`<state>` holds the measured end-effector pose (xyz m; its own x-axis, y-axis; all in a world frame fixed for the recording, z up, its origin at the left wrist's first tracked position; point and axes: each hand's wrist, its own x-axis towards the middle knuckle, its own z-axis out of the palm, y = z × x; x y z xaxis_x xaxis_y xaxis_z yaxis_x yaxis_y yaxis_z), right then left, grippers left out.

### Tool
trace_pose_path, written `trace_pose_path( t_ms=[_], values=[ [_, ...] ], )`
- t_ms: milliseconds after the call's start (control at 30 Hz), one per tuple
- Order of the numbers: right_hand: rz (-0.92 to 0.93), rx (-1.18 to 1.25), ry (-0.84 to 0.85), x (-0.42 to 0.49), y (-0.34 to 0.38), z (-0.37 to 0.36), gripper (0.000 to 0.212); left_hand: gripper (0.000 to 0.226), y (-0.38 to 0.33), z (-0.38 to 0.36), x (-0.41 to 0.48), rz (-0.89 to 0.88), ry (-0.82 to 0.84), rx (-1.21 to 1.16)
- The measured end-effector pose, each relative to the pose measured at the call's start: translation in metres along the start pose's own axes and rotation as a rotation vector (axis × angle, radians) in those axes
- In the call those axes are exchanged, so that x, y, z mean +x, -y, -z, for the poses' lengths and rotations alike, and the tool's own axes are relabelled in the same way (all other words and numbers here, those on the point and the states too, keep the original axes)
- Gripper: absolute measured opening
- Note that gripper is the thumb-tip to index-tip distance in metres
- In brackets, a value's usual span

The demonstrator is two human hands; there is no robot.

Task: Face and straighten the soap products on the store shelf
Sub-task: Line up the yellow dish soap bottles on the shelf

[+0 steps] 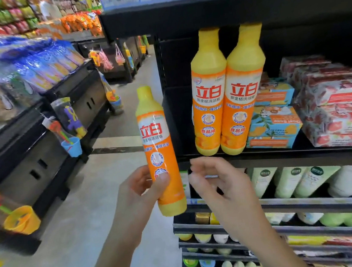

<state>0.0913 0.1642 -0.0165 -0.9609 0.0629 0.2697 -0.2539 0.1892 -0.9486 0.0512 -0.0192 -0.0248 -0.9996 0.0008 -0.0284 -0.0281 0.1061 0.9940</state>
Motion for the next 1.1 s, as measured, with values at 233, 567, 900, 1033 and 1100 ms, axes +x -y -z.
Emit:
trace_pose_path(
  t_ms=[233, 567, 900, 1033, 1100],
  values=[
    [-0.175, 0.110, 0.226, 0.031, 0.006, -0.023, 0.060, 0.046, 0.006, 0.003, -0.011, -0.019, 0.012, 0.026],
    [-0.333, 0.256, 0.203, 0.045, 0.011, -0.040, 0.054, 0.054, 0.001, 0.020, -0.009, -0.050, 0.069, 0.092],
    [-0.297, 0.263, 0.036, 0.043, 0.015, -0.058, 0.066, 0.072, -0.002, 0.033, 0.001, -0.083, 0.123, 0.047],
    [-0.293, 0.219, 0.029, 0.043, 0.018, -0.064, 0.068, 0.062, -0.002, 0.044, 0.005, -0.061, 0.217, -0.062],
    [-0.302, 0.230, 0.080, 0.041, 0.020, -0.064, 0.063, 0.061, -0.003, 0.048, 0.006, -0.056, 0.228, -0.123]
  ],
)
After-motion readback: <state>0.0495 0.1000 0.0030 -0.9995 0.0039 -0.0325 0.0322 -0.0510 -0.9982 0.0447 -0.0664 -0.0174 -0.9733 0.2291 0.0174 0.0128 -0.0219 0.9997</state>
